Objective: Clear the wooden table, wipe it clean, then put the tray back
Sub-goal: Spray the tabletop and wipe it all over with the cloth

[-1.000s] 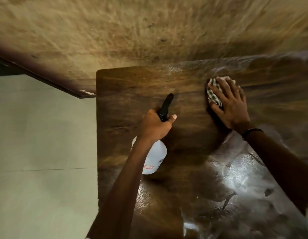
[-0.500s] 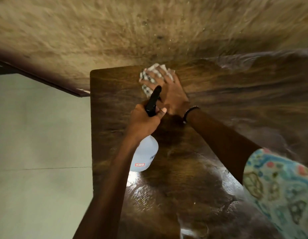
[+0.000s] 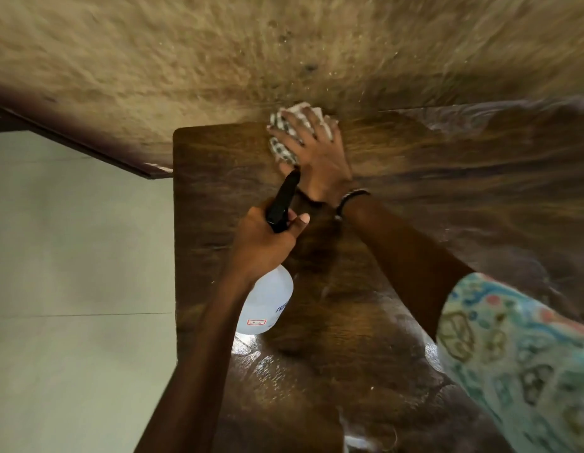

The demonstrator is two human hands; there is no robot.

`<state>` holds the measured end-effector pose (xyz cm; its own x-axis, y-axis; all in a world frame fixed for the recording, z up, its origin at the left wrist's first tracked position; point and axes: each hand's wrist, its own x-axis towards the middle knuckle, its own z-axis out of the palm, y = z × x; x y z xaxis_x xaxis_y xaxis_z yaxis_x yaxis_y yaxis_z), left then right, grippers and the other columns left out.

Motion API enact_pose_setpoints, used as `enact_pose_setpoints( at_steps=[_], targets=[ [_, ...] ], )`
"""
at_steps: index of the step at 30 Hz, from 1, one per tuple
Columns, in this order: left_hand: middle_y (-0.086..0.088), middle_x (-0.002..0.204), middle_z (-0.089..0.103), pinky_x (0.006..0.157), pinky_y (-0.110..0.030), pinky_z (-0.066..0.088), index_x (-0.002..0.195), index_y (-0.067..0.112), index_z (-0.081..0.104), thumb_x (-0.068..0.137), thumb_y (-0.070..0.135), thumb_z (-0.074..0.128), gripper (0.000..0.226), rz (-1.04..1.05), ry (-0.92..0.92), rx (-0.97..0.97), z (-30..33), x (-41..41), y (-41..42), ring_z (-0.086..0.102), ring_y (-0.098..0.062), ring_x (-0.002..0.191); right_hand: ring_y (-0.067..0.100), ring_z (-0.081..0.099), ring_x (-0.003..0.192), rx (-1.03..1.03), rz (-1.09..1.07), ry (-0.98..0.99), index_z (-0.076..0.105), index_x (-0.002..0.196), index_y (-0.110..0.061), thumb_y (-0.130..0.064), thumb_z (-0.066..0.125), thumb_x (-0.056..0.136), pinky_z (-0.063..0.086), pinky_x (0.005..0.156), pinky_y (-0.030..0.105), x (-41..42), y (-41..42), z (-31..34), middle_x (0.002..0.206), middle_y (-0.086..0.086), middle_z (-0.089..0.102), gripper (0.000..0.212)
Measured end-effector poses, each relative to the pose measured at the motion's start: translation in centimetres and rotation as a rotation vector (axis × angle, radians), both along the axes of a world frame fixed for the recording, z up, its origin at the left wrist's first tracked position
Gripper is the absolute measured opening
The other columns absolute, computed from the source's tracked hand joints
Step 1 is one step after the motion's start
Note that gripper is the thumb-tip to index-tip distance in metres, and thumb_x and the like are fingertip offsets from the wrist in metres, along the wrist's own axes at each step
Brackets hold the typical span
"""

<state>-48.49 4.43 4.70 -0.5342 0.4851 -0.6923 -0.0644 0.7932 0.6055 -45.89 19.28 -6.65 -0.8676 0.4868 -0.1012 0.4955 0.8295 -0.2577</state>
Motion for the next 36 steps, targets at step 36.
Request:
enact_pose_setpoints(
  at_steps=[36],
  targets=[
    [0.002,0.090,0.064,0.082,-0.024,0.036,0.093,0.017,0.065,0.084,0.030,0.066,0.016,-0.094,-0.031,-0.001,0.4,8.2,-3.0,0.057,-0.013,0.090,0.031,0.008,0.148,-0.003,-0.290,-0.068,0.024,0.148,-0.037,-0.053,0.025,0.090,0.010,0.116,0.055,12.4,7.0,0.0,0.160,-0.001,0.016,0.060]
  ],
)
